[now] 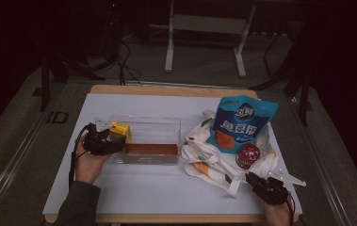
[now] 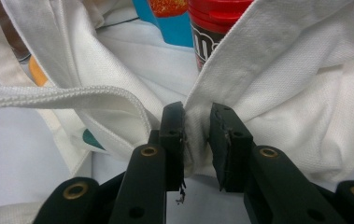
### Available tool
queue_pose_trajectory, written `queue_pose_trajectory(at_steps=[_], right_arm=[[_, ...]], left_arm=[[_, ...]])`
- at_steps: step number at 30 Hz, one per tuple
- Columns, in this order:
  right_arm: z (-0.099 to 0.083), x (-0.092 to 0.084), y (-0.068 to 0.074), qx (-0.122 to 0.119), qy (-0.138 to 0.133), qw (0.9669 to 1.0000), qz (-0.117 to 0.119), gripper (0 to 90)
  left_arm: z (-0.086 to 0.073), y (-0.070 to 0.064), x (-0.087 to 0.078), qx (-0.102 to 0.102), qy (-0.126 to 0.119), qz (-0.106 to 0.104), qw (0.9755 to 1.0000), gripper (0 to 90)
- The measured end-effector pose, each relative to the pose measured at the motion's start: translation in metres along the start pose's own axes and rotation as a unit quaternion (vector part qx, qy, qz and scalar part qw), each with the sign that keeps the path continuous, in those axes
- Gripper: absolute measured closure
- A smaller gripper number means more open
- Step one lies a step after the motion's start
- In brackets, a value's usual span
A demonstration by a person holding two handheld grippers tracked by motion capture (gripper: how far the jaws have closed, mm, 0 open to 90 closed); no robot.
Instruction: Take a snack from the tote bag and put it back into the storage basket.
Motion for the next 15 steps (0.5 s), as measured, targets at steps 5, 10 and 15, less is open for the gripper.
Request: queue_pose_trajectory(at_steps=[5,10,15], right_arm=[[0.0,0.0,0.0,0.0,0.0,1.0,0.0,74.9],[0.0,0.0,-0.0001,0.0,0.0,1.0,0.001,74.9],[0.0,0.0,0.0,0.001,0.0,1.0,0.001,74.9]], left_arm=[[-0.001,0.0013,0.0002,-0.011,-0.006,-0.002,0.9999,28.3],[-0.001,0.0021,0.0032,-0.011,-0.018,-0.006,0.9998,27.3],[-0.0028,-0.0007,-0.0007,-0.001,-0.012,-0.004,0.9999,28.7]])
Point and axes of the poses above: each handheld gripper's, and its own axes: x roughly forward along the jaws, z roughly out of its top, y roughly to its left, the point moved 7 cm from there along x, roughly forward along the jaws, and after that the axes turned 6 degrees about -y, right-handed, at the moved point
